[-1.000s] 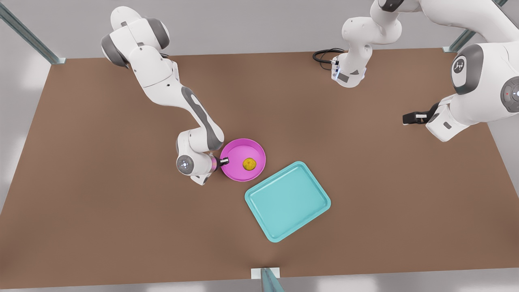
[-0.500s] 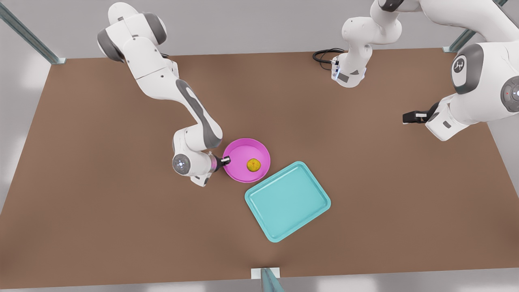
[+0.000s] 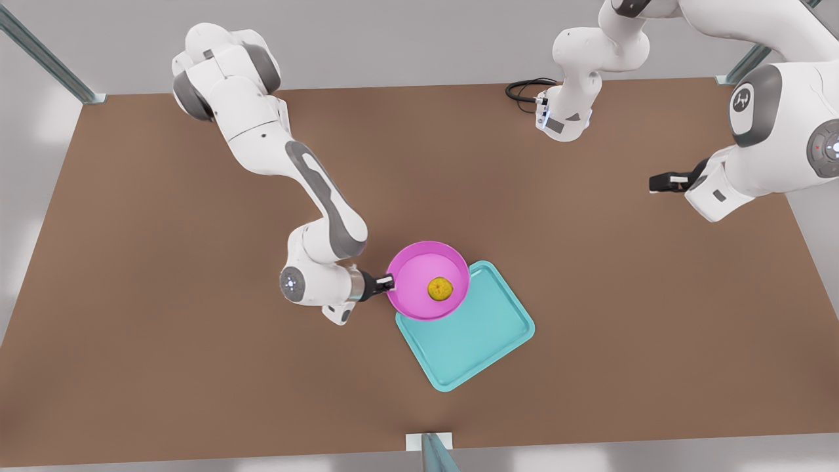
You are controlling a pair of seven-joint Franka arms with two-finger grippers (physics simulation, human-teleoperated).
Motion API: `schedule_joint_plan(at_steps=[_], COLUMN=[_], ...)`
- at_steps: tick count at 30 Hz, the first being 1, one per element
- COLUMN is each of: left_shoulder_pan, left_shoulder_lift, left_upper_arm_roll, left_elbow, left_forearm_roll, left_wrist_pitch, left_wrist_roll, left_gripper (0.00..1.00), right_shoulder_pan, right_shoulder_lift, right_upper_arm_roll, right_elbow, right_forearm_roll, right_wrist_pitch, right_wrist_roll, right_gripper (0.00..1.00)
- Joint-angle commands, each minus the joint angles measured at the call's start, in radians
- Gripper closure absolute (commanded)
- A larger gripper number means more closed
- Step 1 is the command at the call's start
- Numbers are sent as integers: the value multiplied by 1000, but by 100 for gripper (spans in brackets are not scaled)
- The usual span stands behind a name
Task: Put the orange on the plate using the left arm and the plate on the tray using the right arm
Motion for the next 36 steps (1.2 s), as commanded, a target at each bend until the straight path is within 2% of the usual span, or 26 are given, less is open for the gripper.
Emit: schedule_joint_plan(at_steps=[1, 6, 8, 11, 14, 17, 18, 19, 22, 25, 26, 27, 28, 29, 33, 36], left_shoulder_pan=[-3, -5, -5, -5, -5, -5, -5, -5, -5, -5, -5, -5, -5, -5, -5, -5], left_shoulder_lift=[-2, 0, 0, 0, 1, 0, 0, 0, 1, 1, 1, 1, 1, 1, 3, 0], left_upper_arm_roll=[0, 0, -2, -2, -2, -2, -2, 0, -2, -2, -2, -2, -2, -2, -2, -2], left_elbow=[0, 0, 0, 0, 0, 0, 0, 0, 0, 0, 0, 0, 0, 0, 0, 0], left_forearm_roll=[0, 0, -2, -2, -2, -2, 0, 0, -2, -2, 0, 0, 0, 0, 0, 0], left_wrist_pitch=[-17, -17, -22, -28, -27, -27, -28, -27, -27, -27, -27, -27, -27, -27, -27, -28], left_wrist_roll=[3, 3, 7, 6, 6, 4, 4, 4, 4, 4, 4, 4, 4, 4, 4, 4], left_gripper=[0, 0, 0, 0, 0, 0, 0, 0, 0, 0, 0, 0, 0, 0, 0, 0], right_shoulder_pan=[0, 3, 28, 35, 37, 35, 37, 43, 85, 80, 19, -64, -122, -176, -285, -294], right_shoulder_lift=[39, 179, 211, 286, 346, 365, 363, 352, 211, -62, -145, -207, -223, -247, -591, -697], right_upper_arm_roll=[0, 0, 3, 3, 39, 46, 46, 46, 51, 63, 52, 40, 42, 42, 45, 51], right_elbow=[61, 273, 281, 379, 451, 463, 462, 442, 267, -89, -119, -107, -106, -106, -106, -110], right_forearm_roll=[19, 30, 32, 32, 33, 33, 33, 33, 33, -17, -163, -495, -711, -774, -786, -780], right_wrist_pitch=[5, 45, 162, 203, 246, 267, 267, 281, 283, 238, 64, -164, -260, -332, -594, -693], right_wrist_roll=[138, 260, 263, 334, 431, 463, 461, 455, 452, 444, 444, 437, 362, 285, 224, 202], right_gripper=[79, 79, 79, 79, 79, 79, 67, 0, 0, 0, 0, 0, 0, 0, 0, 0])
